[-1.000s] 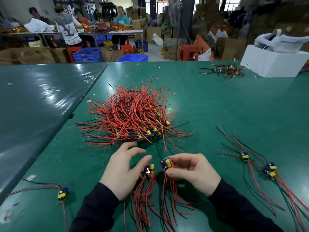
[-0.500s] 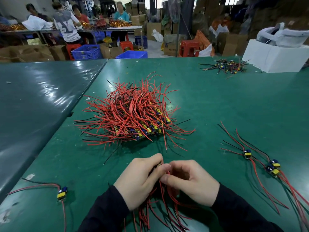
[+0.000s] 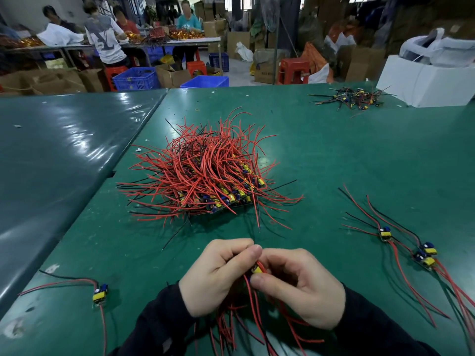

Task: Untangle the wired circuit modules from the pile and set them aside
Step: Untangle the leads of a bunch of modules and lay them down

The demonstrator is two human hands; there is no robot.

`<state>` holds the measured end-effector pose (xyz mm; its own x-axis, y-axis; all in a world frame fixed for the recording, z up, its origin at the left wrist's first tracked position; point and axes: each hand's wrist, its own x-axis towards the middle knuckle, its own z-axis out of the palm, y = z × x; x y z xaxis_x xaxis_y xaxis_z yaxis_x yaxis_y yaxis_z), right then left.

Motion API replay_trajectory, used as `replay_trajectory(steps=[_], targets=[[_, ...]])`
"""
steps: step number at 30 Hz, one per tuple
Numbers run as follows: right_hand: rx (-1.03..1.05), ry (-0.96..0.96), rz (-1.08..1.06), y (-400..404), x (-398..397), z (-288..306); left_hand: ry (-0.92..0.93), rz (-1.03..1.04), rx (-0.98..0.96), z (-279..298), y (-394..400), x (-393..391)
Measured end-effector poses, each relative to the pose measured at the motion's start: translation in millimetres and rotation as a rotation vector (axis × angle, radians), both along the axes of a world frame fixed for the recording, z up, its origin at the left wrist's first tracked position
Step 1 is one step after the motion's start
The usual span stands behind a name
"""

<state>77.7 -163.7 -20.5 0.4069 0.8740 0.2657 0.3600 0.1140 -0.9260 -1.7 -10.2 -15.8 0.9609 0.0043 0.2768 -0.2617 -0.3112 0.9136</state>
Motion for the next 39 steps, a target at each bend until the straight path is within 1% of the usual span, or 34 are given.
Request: replay_trajectory(steps=[4,8,11,14,16,18,21,22,24,26,28,30,31,32,33,34,35,36,38,39], targets=[[0.032,0.079,0.010,-1.1,-3.2,-5.2,0.036,-0.022,-0.128,-1.8,-3.0,-0.5],[0.046,0.093,0.021,-0.9,-3.7,-5.5,0.066,-0.047,-0.196,-0.9,-4.8,-1.4],[0.038,0.123,0.047,-1.1,-4.0,-3.9,0.205,-0.048,-0.362,-2.2,-4.1,-4.2],[-0.009,0.149,0.090,-1.9,-0.3,0.9,0.276,-0.068,-0.430,-3.7,-2.4,-4.1],[-0.089,0.150,0.164,-4.3,6.6,5.6,0.253,-0.075,-0.342,-1.0,0.2,-3.7],[-0.248,0.066,0.226,-9.4,15.6,8.6,0.190,-0.014,-0.142,0.2,3.3,-3.3],[-0.555,-0.064,0.278,-20.6,28.5,6.8,0.027,0.230,0.189,-2.2,6.3,-3.7],[-0.637,-0.084,0.263,-23.9,32.2,6.3,-0.025,0.310,0.248,-2.3,7.4,-4.3],[-0.706,-0.100,0.154,-29.6,41.3,5.5,-0.090,0.430,0.257,-2.1,10.8,-3.7],[-0.681,-0.113,-0.040,-32.9,51.2,6.7,-0.087,0.538,0.153,-1.6,14.8,-2.1],[-0.657,-0.244,-0.243,-34.4,58.2,7.7,-0.035,0.599,-0.017,-0.3,17.3,-1.1],[-0.672,-0.376,-0.382,-35.2,60.5,8.2,0.023,0.586,-0.156,0.6,19.1,-0.5],[-0.679,-0.380,-0.415,-35.2,59.7,8.8,0.061,0.556,-0.213,1.0,19.4,-0.1],[-0.683,-0.344,-0.423,-34.6,57.9,9.8,0.106,0.517,-0.272,1.5,19.9,-0.1],[-0.713,-0.311,-0.403,-33.9,55.6,10.3,0.153,0.477,-0.332,2.3,19.8,0.3],[-0.762,-0.329,-0.378,-32.8,53.2,10.6,0.202,0.439,-0.390,3.4,19.4,0.1],[-0.830,-0.422,-0.375,-32.0,51.3,10.9,0.247,0.404,-0.447,5.0,18.2,0.0],[-0.900,-0.558,-0.406,-31.2,49.8,12.5,0.281,0.371,-0.507,6.8,16.9,-0.6],[-1.023,-0.850,-0.522,-29.7,46.9,21.4,0.321,0.305,-0.617,11.3,14.2,-2.1],[-0.970,-0.909,-0.547,-29.0,46.1,26.5,0.337,0.277,-0.648,12.9,13.1,-3.0]])
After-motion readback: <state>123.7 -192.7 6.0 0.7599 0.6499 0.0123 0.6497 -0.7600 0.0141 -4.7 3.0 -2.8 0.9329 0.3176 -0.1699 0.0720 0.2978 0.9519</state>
